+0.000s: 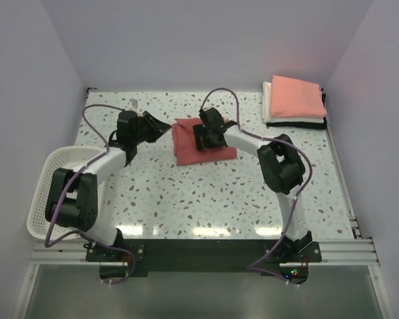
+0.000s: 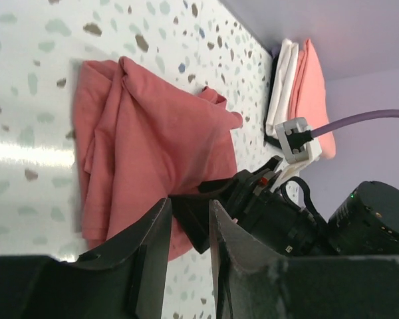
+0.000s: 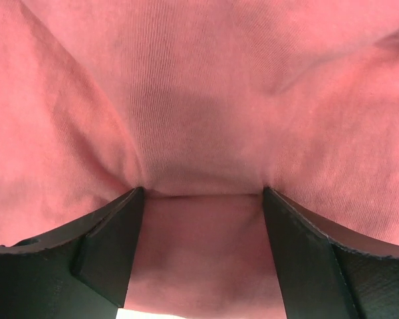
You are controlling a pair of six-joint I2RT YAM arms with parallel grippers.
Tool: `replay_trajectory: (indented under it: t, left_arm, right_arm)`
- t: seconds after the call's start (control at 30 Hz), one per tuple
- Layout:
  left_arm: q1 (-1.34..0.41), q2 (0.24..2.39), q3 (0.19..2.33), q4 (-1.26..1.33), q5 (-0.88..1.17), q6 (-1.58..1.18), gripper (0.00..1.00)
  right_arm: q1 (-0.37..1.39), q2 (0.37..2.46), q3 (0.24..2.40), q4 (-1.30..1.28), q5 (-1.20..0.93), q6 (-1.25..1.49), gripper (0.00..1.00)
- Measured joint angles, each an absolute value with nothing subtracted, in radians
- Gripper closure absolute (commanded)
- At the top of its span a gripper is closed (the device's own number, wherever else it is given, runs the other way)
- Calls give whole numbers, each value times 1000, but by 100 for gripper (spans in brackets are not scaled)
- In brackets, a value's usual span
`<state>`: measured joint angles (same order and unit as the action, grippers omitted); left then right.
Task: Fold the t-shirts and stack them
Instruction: Fold the tshirt
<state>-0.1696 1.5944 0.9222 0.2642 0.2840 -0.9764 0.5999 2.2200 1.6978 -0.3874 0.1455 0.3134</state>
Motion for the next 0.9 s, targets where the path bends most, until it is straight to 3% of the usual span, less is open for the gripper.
replay_trajectory:
  t: [0.27, 0.43, 0.6, 0.9]
  left_arm:
    - [-321, 1382, 708, 139, 173, -933, 67]
    - [-418, 1323, 637, 63, 133, -883, 66]
    - [-453, 1323, 640, 32, 121, -817, 64]
    - [-532, 1455, 818, -40, 110, -686, 60]
  right_arm:
    - [672, 1816, 1116, -295, 150, 365, 23]
    - [754, 1599, 882, -307, 137, 440, 21]
    - [809, 1457, 812, -362, 139, 517, 14]
    - [647, 1336, 900, -403, 218, 547, 19]
